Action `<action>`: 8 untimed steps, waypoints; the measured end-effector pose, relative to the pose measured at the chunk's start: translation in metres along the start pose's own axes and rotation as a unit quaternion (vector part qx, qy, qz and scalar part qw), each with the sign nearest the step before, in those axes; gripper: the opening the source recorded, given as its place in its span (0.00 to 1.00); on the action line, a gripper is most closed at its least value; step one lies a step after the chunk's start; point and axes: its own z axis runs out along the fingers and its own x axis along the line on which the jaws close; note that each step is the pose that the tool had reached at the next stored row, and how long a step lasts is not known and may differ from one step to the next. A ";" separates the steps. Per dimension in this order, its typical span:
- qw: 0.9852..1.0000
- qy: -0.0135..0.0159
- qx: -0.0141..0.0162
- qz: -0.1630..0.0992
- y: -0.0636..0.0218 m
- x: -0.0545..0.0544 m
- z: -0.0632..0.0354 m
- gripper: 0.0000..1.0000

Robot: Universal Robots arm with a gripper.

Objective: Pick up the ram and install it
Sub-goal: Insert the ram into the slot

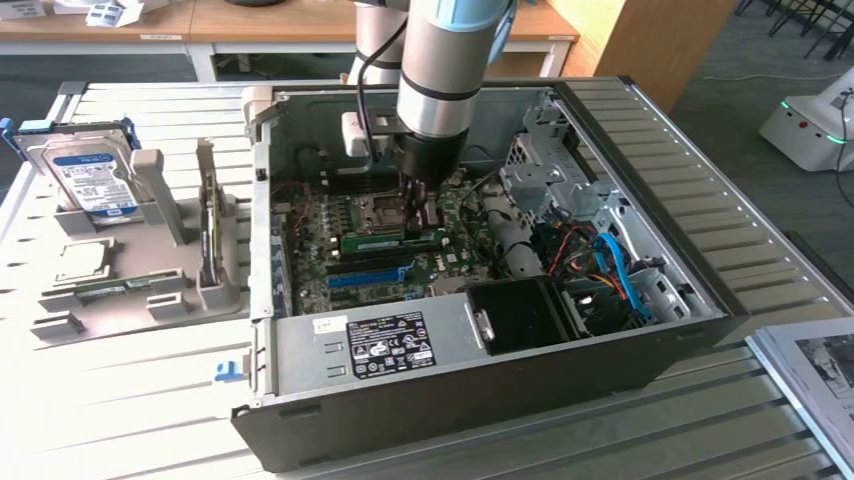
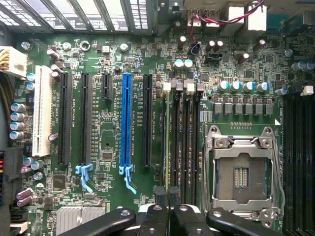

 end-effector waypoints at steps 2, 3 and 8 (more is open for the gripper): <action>1.000 0.000 0.000 0.000 0.0000 0.000 0.0005 0.12; 1.000 0.000 0.000 0.000 0.0000 0.000 0.0007 0.12; 1.000 0.000 0.001 0.000 0.0000 0.000 0.0017 0.12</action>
